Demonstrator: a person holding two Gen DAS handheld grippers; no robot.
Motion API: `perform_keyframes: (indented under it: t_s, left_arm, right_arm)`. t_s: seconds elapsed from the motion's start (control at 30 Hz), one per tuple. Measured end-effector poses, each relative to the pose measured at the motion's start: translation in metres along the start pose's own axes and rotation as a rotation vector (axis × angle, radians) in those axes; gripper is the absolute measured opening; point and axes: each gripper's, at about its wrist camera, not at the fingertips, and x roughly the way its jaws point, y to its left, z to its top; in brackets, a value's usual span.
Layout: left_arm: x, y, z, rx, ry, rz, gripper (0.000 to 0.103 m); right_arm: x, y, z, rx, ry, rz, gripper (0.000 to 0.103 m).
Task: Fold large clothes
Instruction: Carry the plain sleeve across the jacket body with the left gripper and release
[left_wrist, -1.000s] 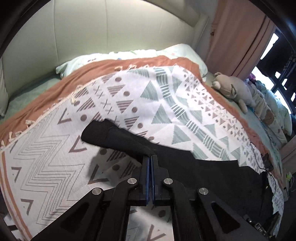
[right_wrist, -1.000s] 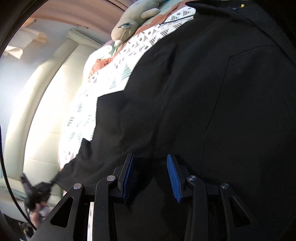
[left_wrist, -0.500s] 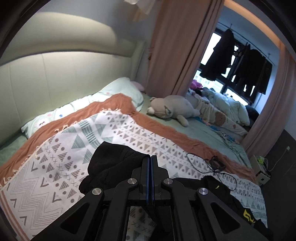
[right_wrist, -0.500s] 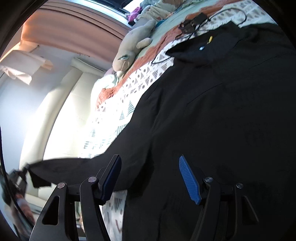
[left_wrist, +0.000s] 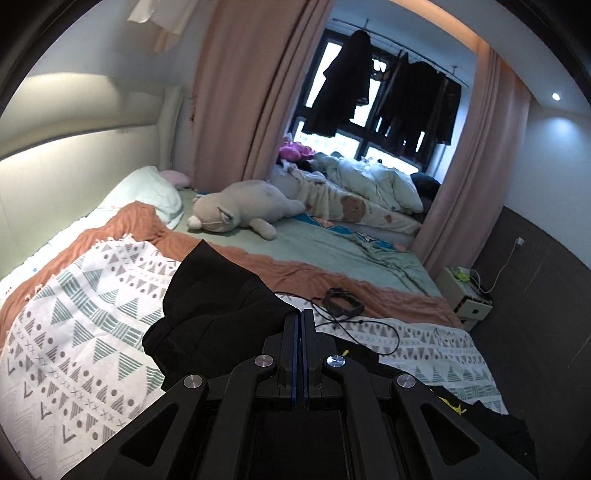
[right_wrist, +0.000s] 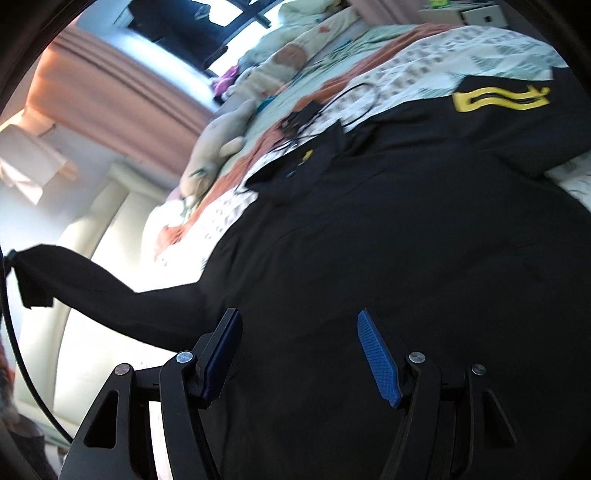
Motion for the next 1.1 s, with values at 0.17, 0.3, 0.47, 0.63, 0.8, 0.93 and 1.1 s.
perform_keyframes:
  t_s: [0.17,0.3,0.47,0.63,0.8,0.93,1.1]
  left_arm:
    - [0.026,-0.048,-0.016,0.056,0.055,-0.075,0.001]
    - [0.052,-0.081,-0.035,0.099,0.103,-0.134,0.001]
    - [0.089,-0.114,-0.067,0.114,0.178,-0.203,0.001]
    - [0.137,-0.141,-0.110,0.107,0.277,-0.262,0.001]
    - [0.167,-0.152,-0.137,0.060,0.334,-0.314,0.001]
    - [0.189,-0.147,-0.165,-0.013,0.477,-0.386,0.019]
    - [0.181,-0.131,-0.197,-0.106,0.482,-0.408,0.091]
  right_arm:
    - [-0.010,-0.030,0.011,0.028,-0.019,-0.111,0.066]
    - [-0.015,-0.053,0.020,0.080,-0.010,-0.099,0.066]
    - [-0.026,-0.069,0.025,0.100,-0.046,-0.150,0.066]
    - [-0.031,-0.087,0.030,0.157,-0.050,-0.158,0.066]
    - [-0.037,-0.098,0.034,0.200,-0.061,-0.158,0.066]
    - [-0.038,-0.103,0.035,0.225,-0.069,-0.167,0.066]
    - [-0.044,-0.108,0.031,0.237,-0.070,-0.182,0.066]
